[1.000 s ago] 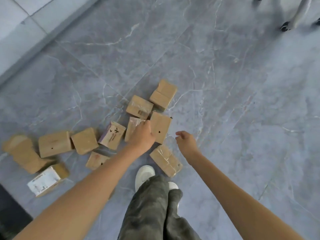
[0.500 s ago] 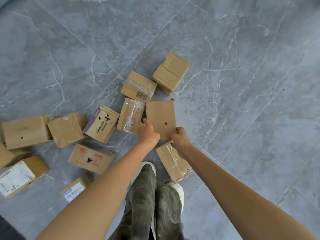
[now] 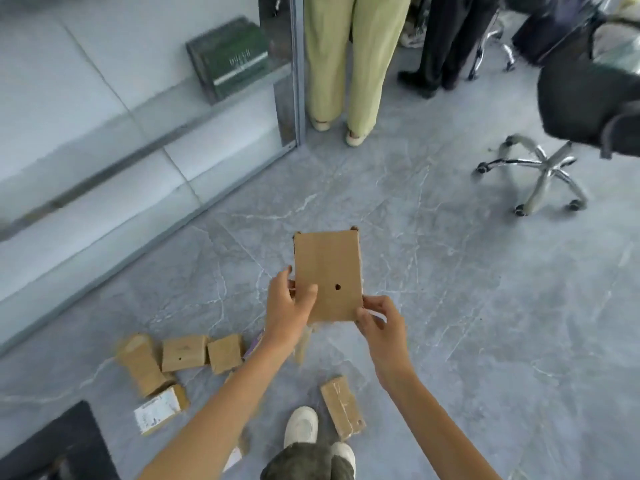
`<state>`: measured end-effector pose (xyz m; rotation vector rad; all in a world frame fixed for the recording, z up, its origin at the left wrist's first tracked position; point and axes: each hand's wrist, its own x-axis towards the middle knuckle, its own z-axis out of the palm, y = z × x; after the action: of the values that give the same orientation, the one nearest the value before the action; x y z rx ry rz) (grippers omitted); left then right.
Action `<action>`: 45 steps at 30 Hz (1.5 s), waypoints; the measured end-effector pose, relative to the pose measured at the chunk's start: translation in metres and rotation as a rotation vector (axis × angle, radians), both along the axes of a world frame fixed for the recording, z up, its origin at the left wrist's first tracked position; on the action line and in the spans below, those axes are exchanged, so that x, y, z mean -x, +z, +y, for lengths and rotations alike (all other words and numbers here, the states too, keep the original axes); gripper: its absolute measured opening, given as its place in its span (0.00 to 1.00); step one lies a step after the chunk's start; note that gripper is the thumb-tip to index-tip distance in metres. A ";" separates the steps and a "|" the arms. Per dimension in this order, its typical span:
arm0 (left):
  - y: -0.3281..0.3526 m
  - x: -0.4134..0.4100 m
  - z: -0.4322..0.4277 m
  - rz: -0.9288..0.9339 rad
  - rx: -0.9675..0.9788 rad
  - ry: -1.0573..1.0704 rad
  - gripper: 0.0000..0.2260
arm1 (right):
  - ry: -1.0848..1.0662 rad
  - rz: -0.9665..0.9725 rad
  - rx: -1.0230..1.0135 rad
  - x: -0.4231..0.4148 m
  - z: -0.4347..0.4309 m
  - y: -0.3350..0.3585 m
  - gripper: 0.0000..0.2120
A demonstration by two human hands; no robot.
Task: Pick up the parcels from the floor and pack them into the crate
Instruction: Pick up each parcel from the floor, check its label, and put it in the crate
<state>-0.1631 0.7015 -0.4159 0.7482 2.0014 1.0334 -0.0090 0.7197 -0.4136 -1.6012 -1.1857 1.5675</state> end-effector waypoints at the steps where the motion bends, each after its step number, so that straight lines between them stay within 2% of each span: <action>1: 0.034 0.008 -0.003 0.033 -0.043 -0.005 0.19 | 0.017 0.009 -0.050 0.002 -0.001 0.035 0.05; 7: 0.220 0.051 -0.034 0.018 -0.272 0.038 0.14 | 0.059 0.143 -0.241 0.032 -0.023 0.217 0.06; 10: 0.303 0.069 -0.056 -0.076 -0.452 0.060 0.07 | 0.075 0.215 -0.324 0.055 -0.037 0.287 0.05; 13: 0.366 0.084 -0.088 -0.116 -0.603 0.059 0.05 | 0.086 0.355 -0.313 0.077 -0.058 0.340 0.07; 15: 0.394 0.093 -0.110 -0.118 -0.673 0.061 0.08 | 0.079 0.479 -0.278 0.089 -0.071 0.365 0.09; 17: 0.415 0.103 -0.134 -0.140 -0.692 0.141 0.17 | 0.104 0.586 -0.259 0.098 -0.088 0.388 0.07; 19: 0.433 0.114 -0.159 -0.205 -0.639 0.171 0.29 | 0.166 0.672 -0.242 0.106 -0.108 0.407 0.05; 21: 0.446 0.129 -0.184 -0.363 -0.556 0.116 0.41 | 0.245 0.675 -0.216 0.114 -0.127 0.423 0.06; 22: 0.449 0.137 -0.197 -0.423 -0.547 0.083 0.42 | 0.282 0.645 -0.210 0.118 -0.136 0.428 0.07; 24: 0.452 0.144 -0.222 -0.395 -0.567 0.055 0.36 | 0.340 0.449 -0.279 0.126 -0.153 0.438 0.10; 26: 0.453 0.143 -0.240 -0.212 -0.595 0.080 0.30 | 0.389 0.218 -0.444 0.134 -0.171 0.447 0.17; 27: 0.452 0.141 -0.247 -0.102 -0.617 0.079 0.29 | 0.430 0.193 -0.501 0.138 -0.180 0.450 0.22; 29: 0.447 0.135 -0.262 0.083 -0.654 0.009 0.29 | 0.505 0.267 -0.524 0.146 -0.195 0.453 0.29; 30: 0.446 0.132 -0.270 0.149 -0.648 -0.034 0.27 | 0.494 0.316 -0.493 0.148 -0.201 0.453 0.30; 33: 0.447 0.130 -0.299 0.263 -0.648 -0.103 0.23 | 0.389 0.516 -0.342 0.142 -0.212 0.448 0.20; 35: 0.450 0.130 -0.317 0.262 -0.664 -0.101 0.25 | 0.431 0.612 -0.247 0.135 -0.217 0.437 0.16; 37: 0.450 0.129 -0.330 0.259 -0.628 -0.052 0.33 | 0.522 0.693 -0.169 0.129 -0.226 0.425 0.18; 39: 0.452 0.122 -0.342 0.130 -0.561 -0.004 0.43 | 0.577 0.736 -0.101 0.125 -0.236 0.415 0.21; 40: 0.454 0.116 -0.348 0.019 -0.524 -0.006 0.43 | 0.596 0.731 -0.071 0.124 -0.241 0.413 0.21; 41: 0.455 0.111 -0.354 -0.071 -0.504 -0.034 0.39 | 0.612 0.714 -0.049 0.122 -0.245 0.412 0.21; 43: 0.456 0.100 -0.365 -0.131 -0.478 -0.070 0.26 | 0.664 0.665 -0.055 0.116 -0.251 0.412 0.21; 45: 0.459 0.089 -0.376 -0.100 -0.514 -0.016 0.22 | 0.707 0.608 -0.107 0.109 -0.255 0.415 0.22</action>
<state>-0.2525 0.3250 0.0434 0.9515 1.6535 1.5694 -0.1178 0.4646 0.0009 -0.5433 -1.5050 2.1542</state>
